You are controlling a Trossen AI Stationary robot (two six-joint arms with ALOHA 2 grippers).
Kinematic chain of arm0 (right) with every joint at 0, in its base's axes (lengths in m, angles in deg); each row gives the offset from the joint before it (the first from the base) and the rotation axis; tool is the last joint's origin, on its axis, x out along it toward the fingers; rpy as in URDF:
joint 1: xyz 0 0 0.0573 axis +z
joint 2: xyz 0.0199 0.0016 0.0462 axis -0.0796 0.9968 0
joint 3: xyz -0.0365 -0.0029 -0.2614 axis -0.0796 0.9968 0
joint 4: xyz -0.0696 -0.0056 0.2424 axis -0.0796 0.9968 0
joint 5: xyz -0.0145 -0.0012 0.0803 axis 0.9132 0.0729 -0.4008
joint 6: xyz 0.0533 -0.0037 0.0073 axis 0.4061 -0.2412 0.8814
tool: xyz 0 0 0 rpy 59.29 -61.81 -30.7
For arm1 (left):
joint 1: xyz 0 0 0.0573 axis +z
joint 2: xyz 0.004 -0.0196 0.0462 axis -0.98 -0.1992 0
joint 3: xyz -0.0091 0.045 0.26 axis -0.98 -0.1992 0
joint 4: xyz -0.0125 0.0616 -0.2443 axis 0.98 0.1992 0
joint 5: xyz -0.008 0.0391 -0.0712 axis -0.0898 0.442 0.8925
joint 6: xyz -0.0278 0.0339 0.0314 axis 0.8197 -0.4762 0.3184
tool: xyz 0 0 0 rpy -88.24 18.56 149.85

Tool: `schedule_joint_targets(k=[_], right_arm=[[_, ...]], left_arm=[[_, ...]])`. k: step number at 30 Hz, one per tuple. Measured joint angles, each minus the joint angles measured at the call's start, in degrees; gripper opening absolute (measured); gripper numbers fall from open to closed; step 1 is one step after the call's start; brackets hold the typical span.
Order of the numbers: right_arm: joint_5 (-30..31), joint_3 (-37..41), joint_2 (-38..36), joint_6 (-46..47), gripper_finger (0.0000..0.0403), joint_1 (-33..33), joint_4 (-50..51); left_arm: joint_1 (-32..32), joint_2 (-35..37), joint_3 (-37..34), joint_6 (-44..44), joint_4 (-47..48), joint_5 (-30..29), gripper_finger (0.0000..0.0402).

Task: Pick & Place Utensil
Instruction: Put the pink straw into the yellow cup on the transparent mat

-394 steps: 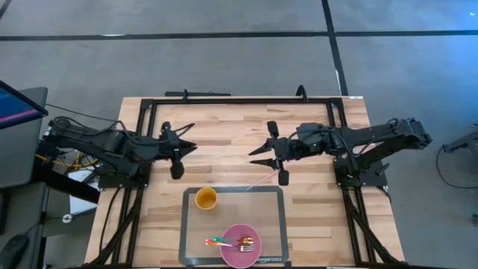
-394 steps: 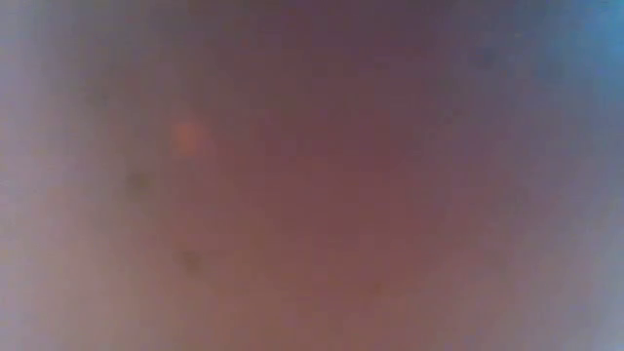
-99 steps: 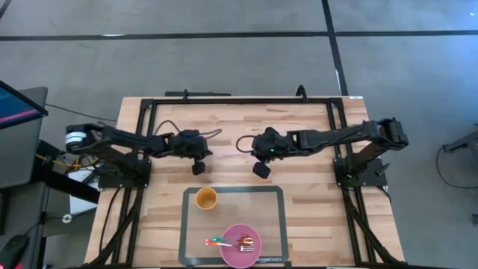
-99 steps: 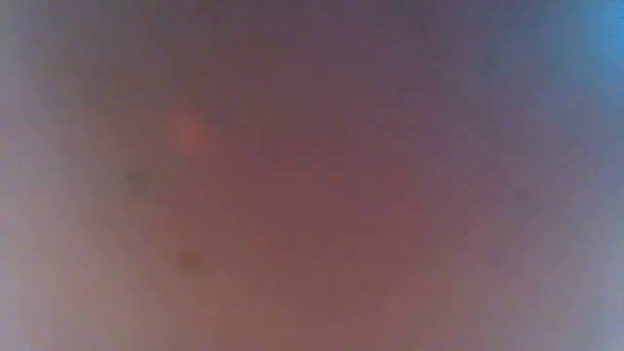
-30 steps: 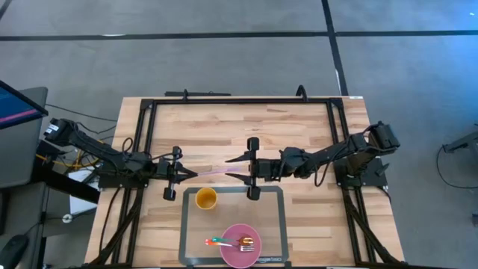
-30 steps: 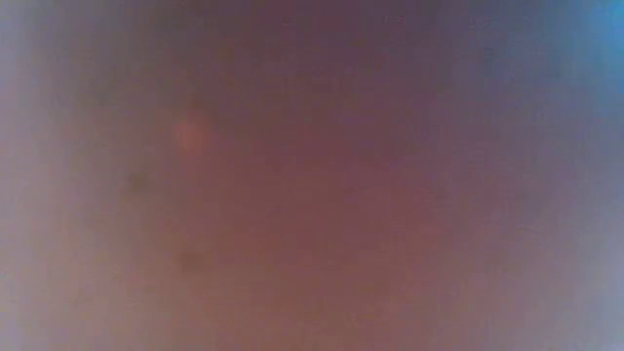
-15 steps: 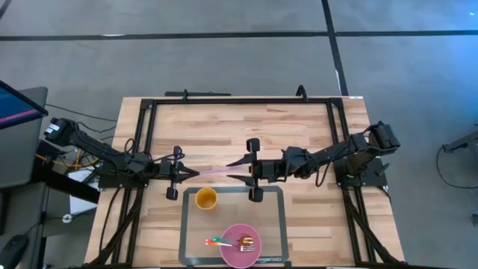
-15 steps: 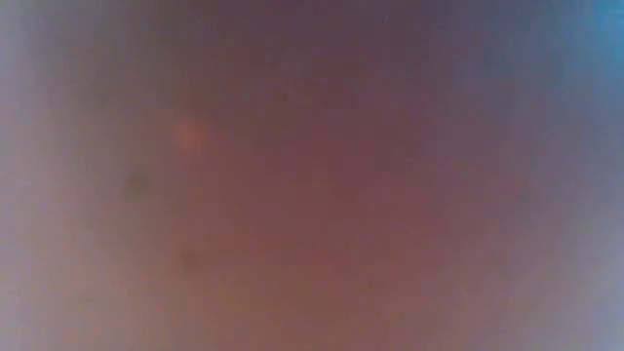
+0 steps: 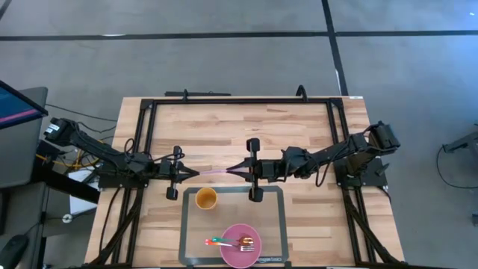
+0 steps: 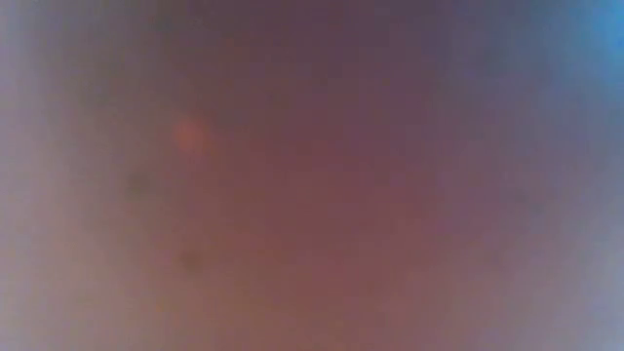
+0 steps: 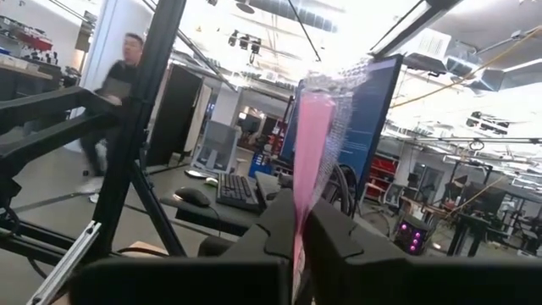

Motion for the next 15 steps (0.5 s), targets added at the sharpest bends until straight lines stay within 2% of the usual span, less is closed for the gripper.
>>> schedule_joint_targets(k=[4, 8, 15], right_arm=[[0.0, 0.0, 0.0, 2.1, 0.0015, 0.0, 0.0], [0.1, 0.0, 0.0, 4.2, 0.0005, 0.0, 0.1], [0.2, 0.0, 0.0, 5.5, 0.0003, 0.0, 2.9]], left_arm=[[0.0, 0.0, 0.0, 1.2, 0.0, 0.0, 0.0007], [0.0, 0.0, 0.0, 2.9, 0.1, 0.0, 0.0012], [0.0, -0.1, 0.0, 4.8, 0.2, 0.0, 0.0049]])
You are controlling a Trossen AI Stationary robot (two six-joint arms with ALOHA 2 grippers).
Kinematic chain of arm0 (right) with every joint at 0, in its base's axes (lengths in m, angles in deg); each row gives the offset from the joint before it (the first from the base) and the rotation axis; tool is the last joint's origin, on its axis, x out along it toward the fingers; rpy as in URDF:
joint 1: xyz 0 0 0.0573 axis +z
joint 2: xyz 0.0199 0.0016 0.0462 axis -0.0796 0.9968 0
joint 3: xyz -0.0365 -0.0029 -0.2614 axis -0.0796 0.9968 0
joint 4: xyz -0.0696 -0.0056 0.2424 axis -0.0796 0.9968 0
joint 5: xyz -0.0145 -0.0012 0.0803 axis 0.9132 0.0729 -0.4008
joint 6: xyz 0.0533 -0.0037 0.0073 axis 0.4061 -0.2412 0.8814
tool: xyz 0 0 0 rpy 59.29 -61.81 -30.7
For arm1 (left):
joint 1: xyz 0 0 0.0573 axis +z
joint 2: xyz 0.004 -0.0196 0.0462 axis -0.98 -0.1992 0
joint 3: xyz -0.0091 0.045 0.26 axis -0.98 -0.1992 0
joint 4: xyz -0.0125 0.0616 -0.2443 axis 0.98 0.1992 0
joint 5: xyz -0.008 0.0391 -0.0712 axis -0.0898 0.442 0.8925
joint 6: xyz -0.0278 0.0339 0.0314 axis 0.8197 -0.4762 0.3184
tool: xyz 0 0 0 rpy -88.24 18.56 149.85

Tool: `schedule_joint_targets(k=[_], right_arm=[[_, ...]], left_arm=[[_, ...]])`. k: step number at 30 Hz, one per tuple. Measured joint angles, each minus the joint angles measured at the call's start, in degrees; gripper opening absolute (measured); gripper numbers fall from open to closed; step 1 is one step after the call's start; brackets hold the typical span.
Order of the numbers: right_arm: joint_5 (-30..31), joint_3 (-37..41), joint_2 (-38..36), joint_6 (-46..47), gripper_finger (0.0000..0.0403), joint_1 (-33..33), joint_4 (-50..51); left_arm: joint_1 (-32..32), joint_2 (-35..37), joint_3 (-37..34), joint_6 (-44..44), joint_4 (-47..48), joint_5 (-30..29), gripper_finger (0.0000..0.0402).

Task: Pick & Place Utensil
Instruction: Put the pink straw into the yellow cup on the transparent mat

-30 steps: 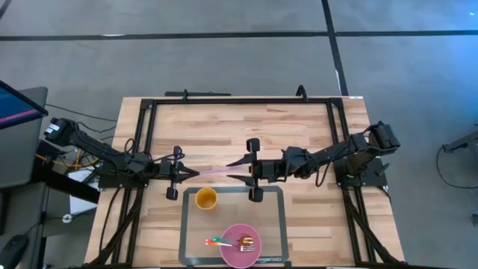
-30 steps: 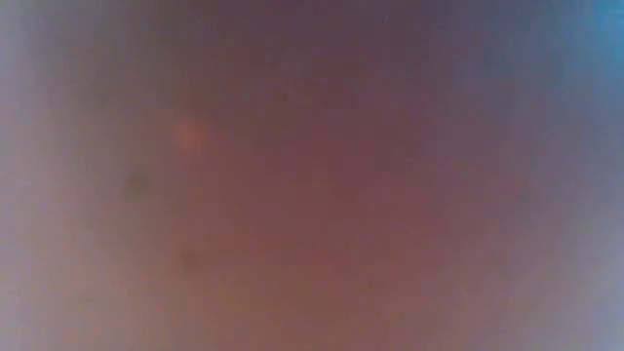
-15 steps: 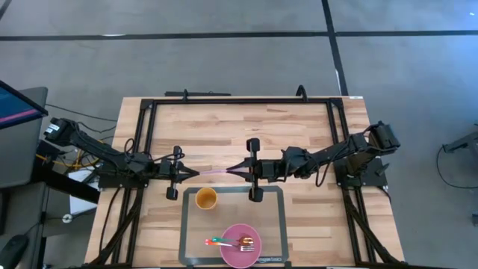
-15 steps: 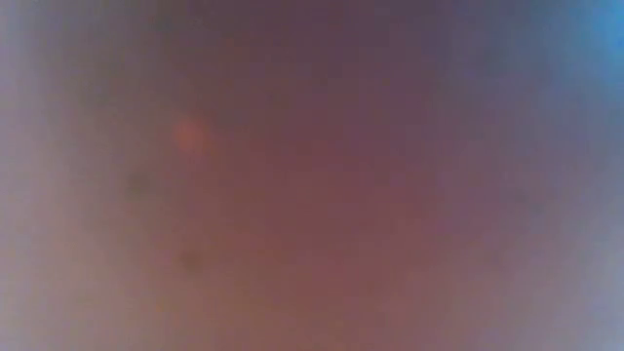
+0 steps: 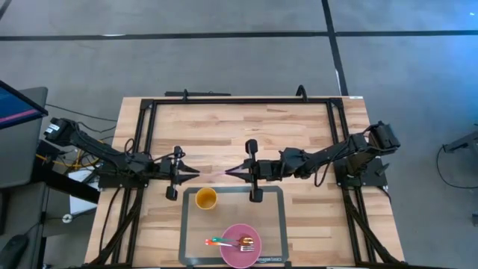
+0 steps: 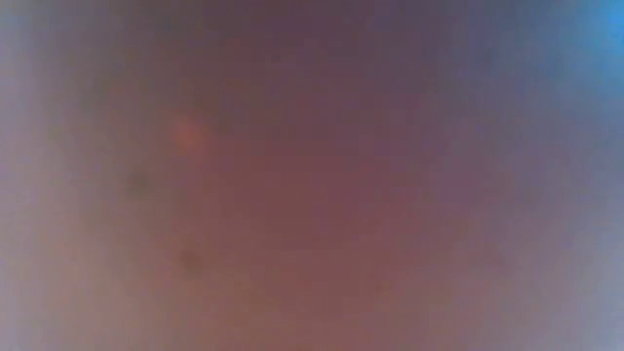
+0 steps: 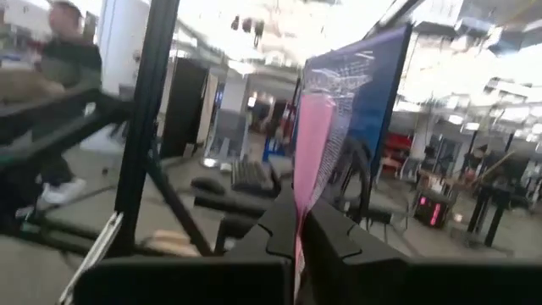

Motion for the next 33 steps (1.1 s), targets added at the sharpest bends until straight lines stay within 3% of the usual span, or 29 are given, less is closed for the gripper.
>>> schedule_joint_targets(k=[11, 17, 26, 33], right_arm=[[0.0, 0.0, 0.0, 10.7, 0.0002, 0.1, 6.1], [-0.9, 0.0, 0.0, 15.9, 0.0002, 0.2, 8.3], [-1.1, 0.0, 0.1, 16.0, 0.0003, 0.1, 15.1], [-2.2, 0.0, 0.2, 15.9, 0.0033, 0.1, 18.2]], left_arm=[[0.0, -3.3, 0.0, 0.2, -0.5, -1.3, 0.011], [0.0, -3.4, 0.0, 0.2, -0.9, -1.7, 0.0112], [0.0, -3.4, 0.0, 0.2, -1.1, -1.7, 0.0113], [0.0, -3.4, 0.0, 0.2, -1.1, -1.7, 0.0111]])
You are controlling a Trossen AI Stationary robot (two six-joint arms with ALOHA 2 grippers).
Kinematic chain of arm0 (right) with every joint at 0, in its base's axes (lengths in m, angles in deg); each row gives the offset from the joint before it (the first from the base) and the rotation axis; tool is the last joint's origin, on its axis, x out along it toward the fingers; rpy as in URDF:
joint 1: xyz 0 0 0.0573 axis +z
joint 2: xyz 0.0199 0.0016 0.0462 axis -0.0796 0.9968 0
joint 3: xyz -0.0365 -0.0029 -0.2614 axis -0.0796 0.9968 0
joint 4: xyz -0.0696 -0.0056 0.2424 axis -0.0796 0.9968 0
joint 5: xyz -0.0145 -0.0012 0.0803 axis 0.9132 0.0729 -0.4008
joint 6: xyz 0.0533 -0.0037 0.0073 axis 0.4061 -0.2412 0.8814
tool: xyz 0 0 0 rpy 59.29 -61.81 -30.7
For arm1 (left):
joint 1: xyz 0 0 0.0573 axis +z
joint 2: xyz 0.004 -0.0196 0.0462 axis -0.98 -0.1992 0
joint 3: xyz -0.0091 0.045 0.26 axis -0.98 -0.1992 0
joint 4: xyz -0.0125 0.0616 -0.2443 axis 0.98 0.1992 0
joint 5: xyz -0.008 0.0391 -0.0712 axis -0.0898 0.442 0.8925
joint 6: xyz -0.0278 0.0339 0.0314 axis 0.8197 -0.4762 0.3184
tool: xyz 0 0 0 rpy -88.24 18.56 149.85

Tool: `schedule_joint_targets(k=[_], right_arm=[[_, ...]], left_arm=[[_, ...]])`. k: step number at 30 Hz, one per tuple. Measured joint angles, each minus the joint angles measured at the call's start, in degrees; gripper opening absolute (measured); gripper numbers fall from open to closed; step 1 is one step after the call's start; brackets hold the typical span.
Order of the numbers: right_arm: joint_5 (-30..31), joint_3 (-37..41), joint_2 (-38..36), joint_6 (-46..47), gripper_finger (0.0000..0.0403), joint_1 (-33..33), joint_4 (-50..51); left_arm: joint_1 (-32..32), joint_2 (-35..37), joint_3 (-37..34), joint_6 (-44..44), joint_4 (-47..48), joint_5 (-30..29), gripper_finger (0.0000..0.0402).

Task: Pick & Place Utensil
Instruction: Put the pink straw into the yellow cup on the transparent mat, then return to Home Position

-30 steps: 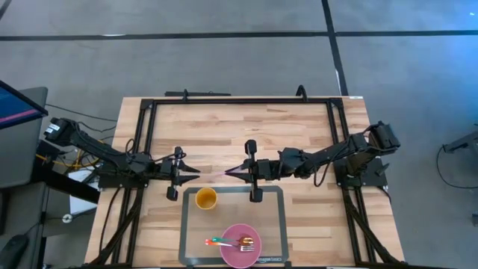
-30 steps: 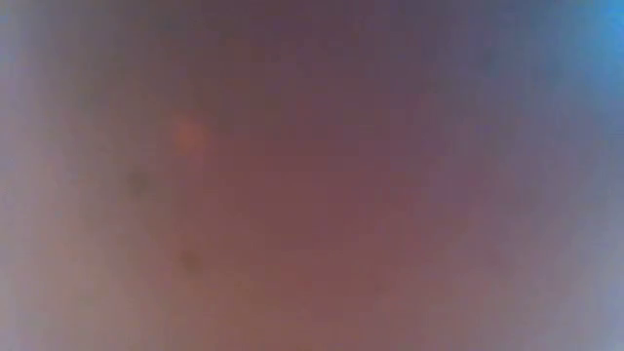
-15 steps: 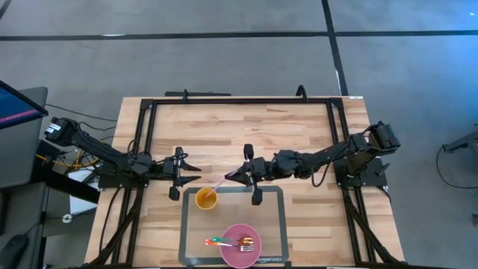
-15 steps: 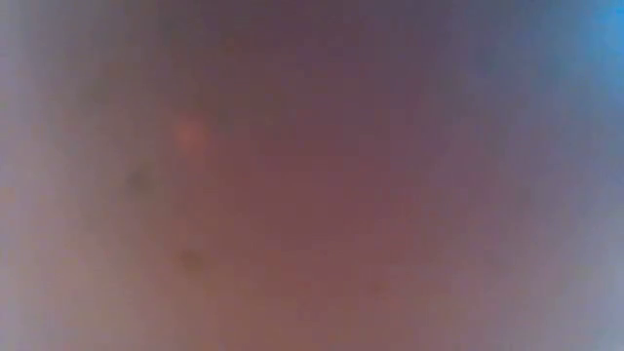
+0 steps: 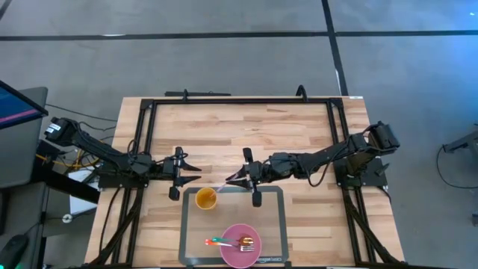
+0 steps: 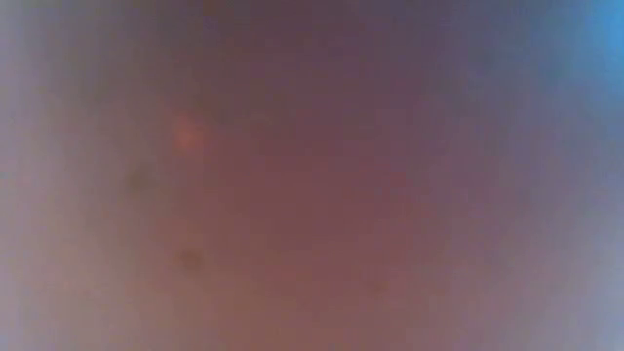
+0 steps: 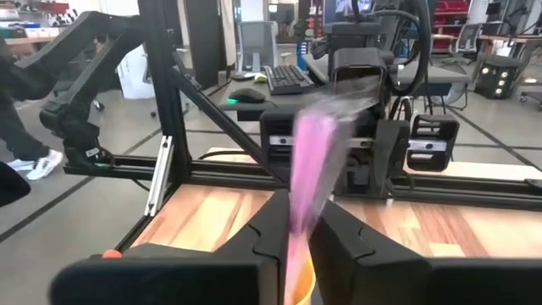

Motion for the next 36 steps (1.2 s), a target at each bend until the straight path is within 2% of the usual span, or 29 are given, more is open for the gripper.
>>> schedule_joint_targets(k=[10, 21, 26, 32, 36], right_arm=[[0.0, 0.0, 0.0, -1.9, 0.0076, -0.1, -0.1], [0.7, 0.0, -1.0, -2.1, 0.0082, -0.1, -0.3], [0.7, -0.1, -7.4, -2.9, 0.0081, -0.1, 2.5], [1.2, -0.1, -18.3, -12.0, 0.0081, -0.1, 15.0], [5.1, -0.1, -26.1, -12.6, 0.0081, -0.1, 24.1]], left_arm=[[0.0, 0.0, 0.0, 0.0, -0.1, 0.0, 0.0111], [0.0, 0.0, 0.0, 0.0, -0.5, 0.0, 0.0108], [0.0, 0.1, 0.0, 0.0, -1.2, 0.0, 0.0108], [0.0, 0.2, 0.0, 0.0, -5.3, -0.1, 0.0108], [0.0, 0.5, 0.0, -1.6, -7.4, -1.8, 0.0108]])
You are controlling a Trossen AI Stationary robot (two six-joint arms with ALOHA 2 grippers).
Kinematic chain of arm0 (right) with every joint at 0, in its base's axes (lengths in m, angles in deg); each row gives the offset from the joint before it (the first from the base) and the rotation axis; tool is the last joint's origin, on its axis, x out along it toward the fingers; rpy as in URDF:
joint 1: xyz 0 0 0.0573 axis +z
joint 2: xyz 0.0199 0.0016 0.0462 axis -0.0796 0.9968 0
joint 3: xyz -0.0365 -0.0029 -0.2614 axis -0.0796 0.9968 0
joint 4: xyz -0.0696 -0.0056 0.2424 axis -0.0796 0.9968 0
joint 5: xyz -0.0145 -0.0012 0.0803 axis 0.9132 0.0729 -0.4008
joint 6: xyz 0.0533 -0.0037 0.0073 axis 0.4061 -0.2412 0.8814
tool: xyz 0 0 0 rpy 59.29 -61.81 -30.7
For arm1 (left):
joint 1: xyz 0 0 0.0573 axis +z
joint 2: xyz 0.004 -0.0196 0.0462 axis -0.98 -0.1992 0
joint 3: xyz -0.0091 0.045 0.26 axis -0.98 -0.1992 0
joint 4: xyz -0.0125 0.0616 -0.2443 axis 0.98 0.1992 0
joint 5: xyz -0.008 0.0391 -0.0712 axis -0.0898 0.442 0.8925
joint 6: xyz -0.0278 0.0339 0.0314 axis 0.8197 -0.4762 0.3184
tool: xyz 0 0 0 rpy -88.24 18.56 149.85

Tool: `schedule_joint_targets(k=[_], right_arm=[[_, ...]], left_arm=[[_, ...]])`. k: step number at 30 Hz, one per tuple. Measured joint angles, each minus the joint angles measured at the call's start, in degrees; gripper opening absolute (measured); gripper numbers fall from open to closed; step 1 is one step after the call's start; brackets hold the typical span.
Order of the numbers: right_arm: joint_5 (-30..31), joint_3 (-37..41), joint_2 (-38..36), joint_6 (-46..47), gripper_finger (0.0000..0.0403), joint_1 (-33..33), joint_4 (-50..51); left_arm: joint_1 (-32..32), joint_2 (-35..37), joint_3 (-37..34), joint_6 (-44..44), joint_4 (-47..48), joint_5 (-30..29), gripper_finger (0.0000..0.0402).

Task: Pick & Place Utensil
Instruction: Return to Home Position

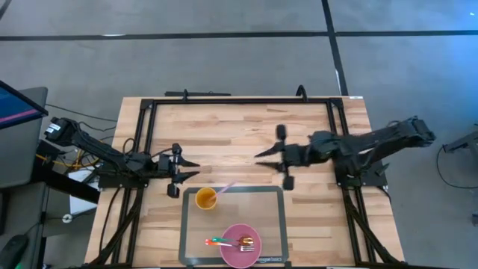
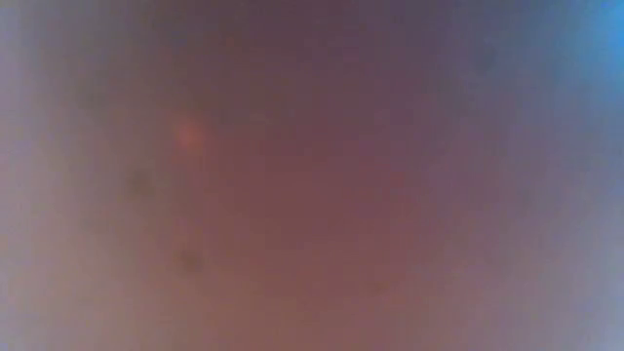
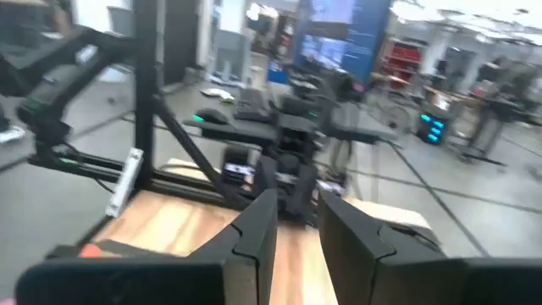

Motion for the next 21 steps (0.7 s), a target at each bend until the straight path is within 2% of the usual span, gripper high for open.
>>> schedule_joint_targets(k=[2, 5, 7, 9, 11, 14, 21], right_arm=[[3.3, 0.0, -4.2, -0.4, 0.0081, -0.1, 5.4], [10.3, 0.0, -10.1, -1.3, 0.0081, -0.4, 14.0], [15.1, 0.0, -13.4, 0.2, 0.0081, -0.8, 20.3], [18.6, 0.0, -16.2, 2.9, 0.0081, -1.2, 27.1], [20.8, 0.1, -18.4, 6.3, 0.0081, -1.8, 34.1], [21.3, 2.7, -21.1, 9.7, 0.0081, -2.7, 38.2], [21.2, 13.0, -30.7, 11.1, 0.0081, -2.9, 35.5]], left_arm=[[0.0, 0.4, 0.0, -3.2, 0.0, -3.0, 0.0108], [0.3, 2.0, 0.0, -8.3, 0.0, -11.0, 0.0108], [0.7, 3.5, 0.0, -9.8, 0.0, -16.9, 0.0108], [1.1, 5.2, 0.0, -10.0, 0.0, -20.1, 0.0108], [1.2, 7.2, 0.0, -10.8, 0.0, -20.4, 0.0108], [1.1, 10.3, 0.0, -14.3, 0.0, -20.5, 0.0108], [1.0, 19.0, 0.0, -19.9, 0.9, -21.8, 0.0108]])
